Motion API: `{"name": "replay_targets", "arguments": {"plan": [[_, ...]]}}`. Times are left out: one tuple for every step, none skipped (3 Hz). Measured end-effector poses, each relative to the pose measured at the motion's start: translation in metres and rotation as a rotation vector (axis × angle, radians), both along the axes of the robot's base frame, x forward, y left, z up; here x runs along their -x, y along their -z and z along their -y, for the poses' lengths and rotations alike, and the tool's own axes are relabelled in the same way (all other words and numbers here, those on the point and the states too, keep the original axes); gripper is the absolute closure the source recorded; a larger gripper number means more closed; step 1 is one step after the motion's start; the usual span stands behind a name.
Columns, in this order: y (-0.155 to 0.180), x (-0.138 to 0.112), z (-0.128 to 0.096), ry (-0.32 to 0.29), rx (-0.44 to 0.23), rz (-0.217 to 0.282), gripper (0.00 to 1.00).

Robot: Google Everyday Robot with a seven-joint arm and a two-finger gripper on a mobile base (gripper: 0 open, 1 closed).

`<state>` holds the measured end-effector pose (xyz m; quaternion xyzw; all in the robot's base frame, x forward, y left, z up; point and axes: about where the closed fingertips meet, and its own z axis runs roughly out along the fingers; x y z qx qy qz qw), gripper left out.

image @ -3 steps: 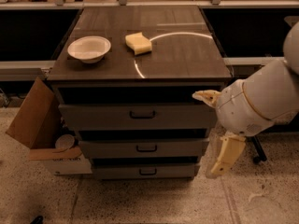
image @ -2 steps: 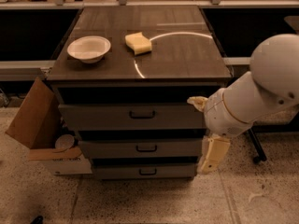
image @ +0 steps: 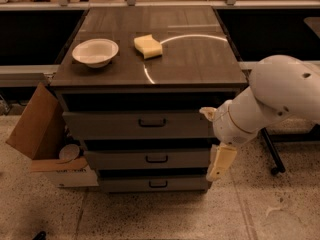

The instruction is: Open top drawer

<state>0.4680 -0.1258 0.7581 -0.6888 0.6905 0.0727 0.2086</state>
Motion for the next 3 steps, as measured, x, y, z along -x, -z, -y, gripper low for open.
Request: {"name": "replay_targets", "arguments": {"plan": [[0.009, -0.009, 0.002, 0.005, 0.039, 0.007, 0.00], [0.026, -0.030, 0.006, -0.023, 0.098, 0.031, 0.00], [0.045, -0.052, 0.009, -0.048, 0.138, 0.045, 0.00]]}}
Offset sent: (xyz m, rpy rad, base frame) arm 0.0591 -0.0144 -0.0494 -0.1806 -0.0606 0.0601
